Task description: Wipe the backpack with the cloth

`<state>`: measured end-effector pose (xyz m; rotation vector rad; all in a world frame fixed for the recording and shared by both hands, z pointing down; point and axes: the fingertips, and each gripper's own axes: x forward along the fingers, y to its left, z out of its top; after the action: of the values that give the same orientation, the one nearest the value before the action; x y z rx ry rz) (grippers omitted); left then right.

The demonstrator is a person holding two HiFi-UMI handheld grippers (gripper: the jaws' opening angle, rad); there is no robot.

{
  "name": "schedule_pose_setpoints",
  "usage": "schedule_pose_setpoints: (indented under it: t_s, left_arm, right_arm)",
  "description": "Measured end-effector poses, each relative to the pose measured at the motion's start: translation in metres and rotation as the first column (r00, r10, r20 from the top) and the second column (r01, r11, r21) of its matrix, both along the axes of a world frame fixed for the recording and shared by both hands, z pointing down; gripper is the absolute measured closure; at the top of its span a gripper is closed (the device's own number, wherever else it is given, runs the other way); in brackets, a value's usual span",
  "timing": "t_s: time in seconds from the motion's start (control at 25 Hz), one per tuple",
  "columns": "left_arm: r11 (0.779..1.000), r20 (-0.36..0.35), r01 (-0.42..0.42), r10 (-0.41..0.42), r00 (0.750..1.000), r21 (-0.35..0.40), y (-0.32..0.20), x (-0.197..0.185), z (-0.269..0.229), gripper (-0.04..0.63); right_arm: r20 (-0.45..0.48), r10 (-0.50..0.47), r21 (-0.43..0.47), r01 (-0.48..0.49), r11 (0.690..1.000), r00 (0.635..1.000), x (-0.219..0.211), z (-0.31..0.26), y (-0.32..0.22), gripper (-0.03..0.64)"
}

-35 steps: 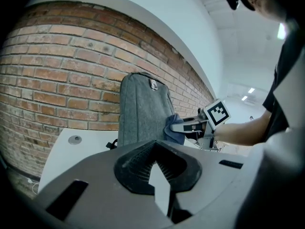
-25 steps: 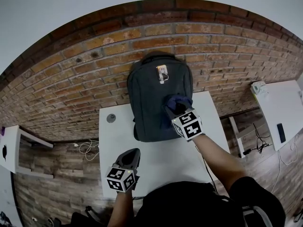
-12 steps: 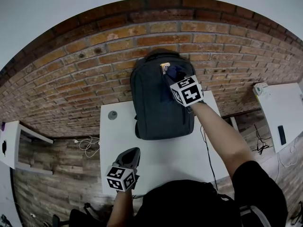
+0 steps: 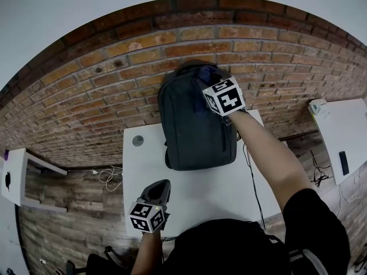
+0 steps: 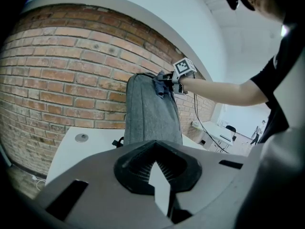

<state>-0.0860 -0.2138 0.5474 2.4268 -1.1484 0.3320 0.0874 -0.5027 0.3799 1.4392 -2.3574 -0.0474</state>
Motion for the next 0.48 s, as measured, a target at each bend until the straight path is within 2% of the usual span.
schedule_pose_setpoints:
  t_s: [0.2, 0.48]
  left_arm:
    - [1.0, 0.003, 0.0, 0.0, 1.0, 0.002, -0.001, 0.0, -0.001, 0.598]
    - [1.0, 0.008, 0.01, -0.01, 1.0, -0.003, 0.001, -0.004, 0.0, 0.598]
  right_arm:
    - [-0.021, -0.055, 0.039, 0.055, 0.998, 0.998, -0.019, -0.016, -0.001, 0.515]
    - [-0.018, -0.046, -0.025, 0.045, 0.999, 0.999, -0.028, 0.0, -0.001, 0.514]
